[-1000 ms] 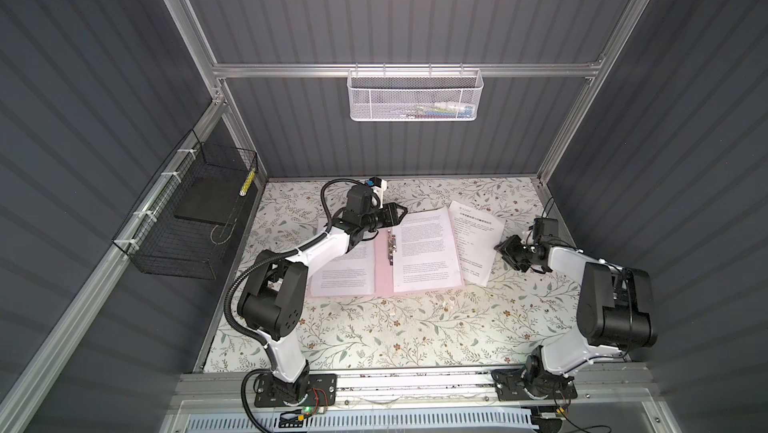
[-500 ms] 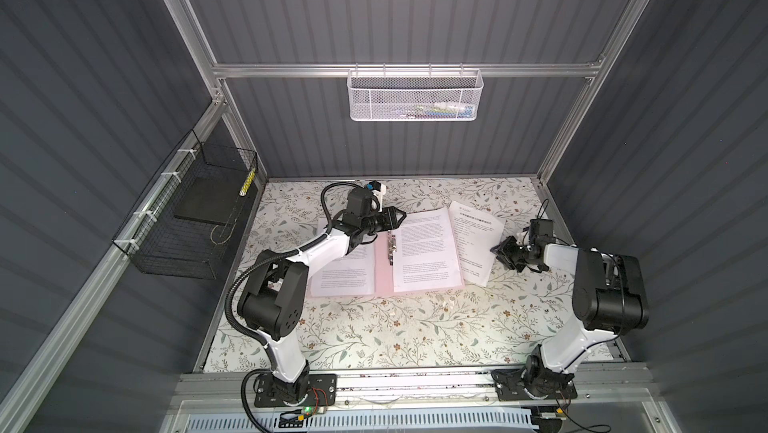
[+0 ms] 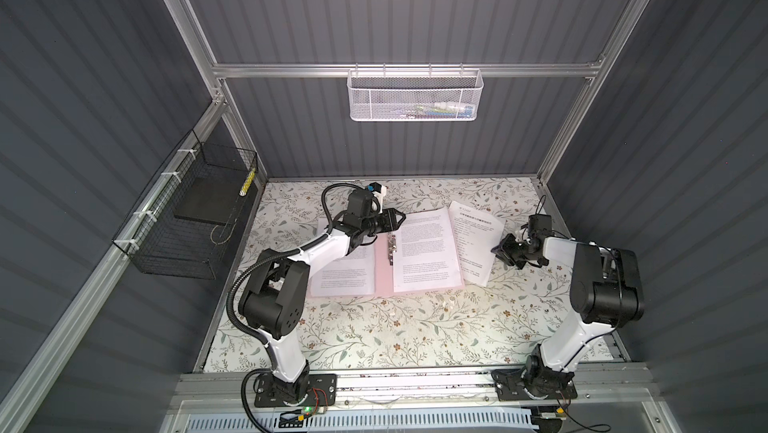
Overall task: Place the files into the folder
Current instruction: 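Grasp the XDOF sheet edge with the right gripper and lift it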
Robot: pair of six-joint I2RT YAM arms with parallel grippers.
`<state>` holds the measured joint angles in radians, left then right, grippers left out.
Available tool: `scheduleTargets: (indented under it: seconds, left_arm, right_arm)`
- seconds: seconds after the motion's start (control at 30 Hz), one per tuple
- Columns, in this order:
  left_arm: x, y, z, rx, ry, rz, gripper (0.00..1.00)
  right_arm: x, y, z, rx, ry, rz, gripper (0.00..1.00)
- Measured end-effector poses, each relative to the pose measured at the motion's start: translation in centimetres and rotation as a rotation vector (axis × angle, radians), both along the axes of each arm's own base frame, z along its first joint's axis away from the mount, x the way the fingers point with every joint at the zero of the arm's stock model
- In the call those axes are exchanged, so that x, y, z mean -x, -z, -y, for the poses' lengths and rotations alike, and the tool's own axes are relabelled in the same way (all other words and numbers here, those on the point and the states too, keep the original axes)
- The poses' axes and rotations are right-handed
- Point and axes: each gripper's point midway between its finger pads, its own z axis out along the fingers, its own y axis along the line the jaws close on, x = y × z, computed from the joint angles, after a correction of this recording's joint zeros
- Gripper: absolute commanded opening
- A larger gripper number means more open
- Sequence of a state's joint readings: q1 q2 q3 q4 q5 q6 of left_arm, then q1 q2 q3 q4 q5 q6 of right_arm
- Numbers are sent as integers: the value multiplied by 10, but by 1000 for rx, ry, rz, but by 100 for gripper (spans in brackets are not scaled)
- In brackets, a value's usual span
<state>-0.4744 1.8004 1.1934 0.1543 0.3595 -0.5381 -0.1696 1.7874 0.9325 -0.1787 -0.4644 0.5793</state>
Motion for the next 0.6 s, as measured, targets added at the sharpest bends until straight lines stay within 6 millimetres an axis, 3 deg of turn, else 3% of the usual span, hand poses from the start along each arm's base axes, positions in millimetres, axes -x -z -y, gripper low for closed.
scheduleTargets:
  seconds: [0.17,0.47,0.6]
  left_arm:
    - [0,13,0,-16,3,-20,44]
    - [-1,16,-1,-16,1,-19,45]
    - [-3,21,-1,-17,-1,-21,45]
  right_arm:
    - [1,2,1,6,-7,-18,18]
    - [3,5,2,22,-14,-37,0]
    - [3,5,2,23,-13,-38,0]
